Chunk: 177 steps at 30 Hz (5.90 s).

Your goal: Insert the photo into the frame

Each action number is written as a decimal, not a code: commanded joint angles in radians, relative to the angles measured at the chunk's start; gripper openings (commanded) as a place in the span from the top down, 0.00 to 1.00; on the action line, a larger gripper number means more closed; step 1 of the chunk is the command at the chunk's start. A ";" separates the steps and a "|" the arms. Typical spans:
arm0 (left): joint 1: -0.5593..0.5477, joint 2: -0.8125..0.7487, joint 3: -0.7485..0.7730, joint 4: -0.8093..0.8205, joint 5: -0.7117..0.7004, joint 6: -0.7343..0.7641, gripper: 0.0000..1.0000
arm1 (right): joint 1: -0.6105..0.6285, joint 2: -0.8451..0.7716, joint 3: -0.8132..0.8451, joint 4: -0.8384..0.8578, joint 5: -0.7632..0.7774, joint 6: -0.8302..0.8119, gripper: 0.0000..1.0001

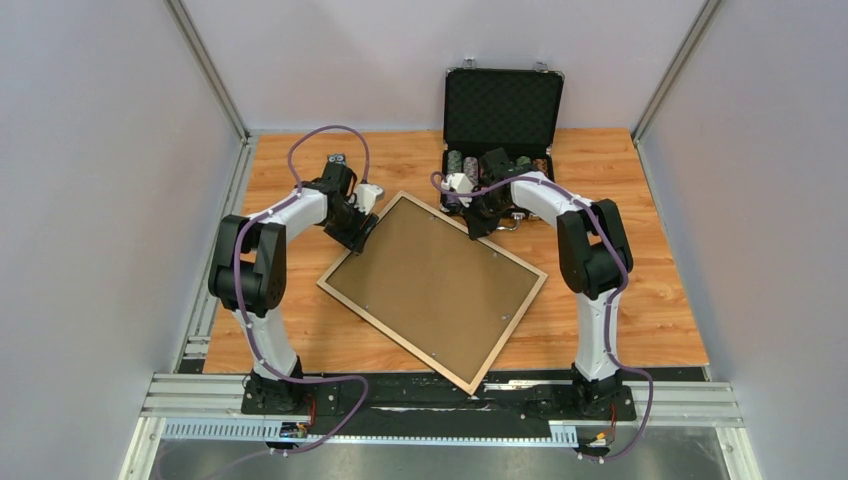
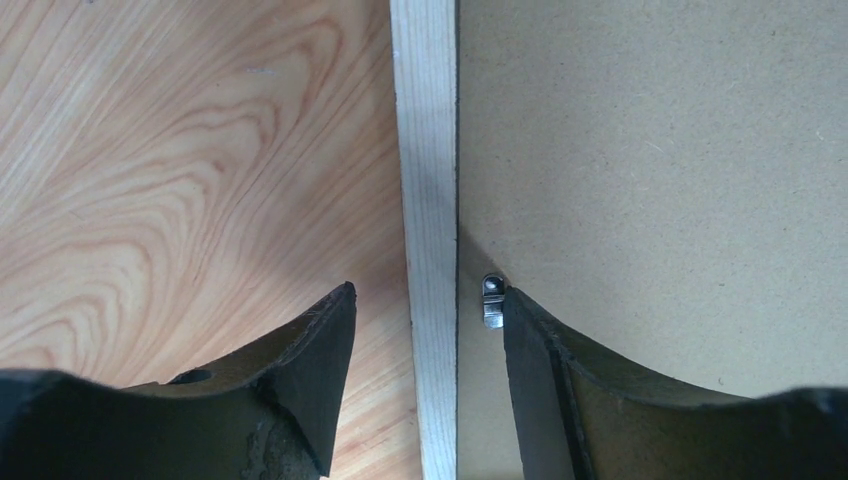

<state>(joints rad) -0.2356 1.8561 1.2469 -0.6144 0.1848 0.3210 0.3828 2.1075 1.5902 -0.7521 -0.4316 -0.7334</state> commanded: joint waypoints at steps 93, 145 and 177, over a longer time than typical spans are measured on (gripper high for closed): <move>0.188 -0.194 -0.096 -0.118 0.183 -0.029 0.34 | 0.122 0.142 0.093 0.029 0.091 -0.024 1.00; 0.305 -0.098 -0.039 -0.083 0.216 -0.018 0.17 | -0.092 -0.492 -0.503 0.148 0.104 0.572 0.47; 0.302 -0.134 -0.116 -0.437 0.449 0.412 0.25 | -0.193 -0.202 -0.237 0.085 -0.089 0.579 0.50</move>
<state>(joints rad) 0.0681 1.7706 1.1339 -0.9173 0.5396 0.6247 0.1917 1.8980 1.2911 -0.6773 -0.4679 -0.1368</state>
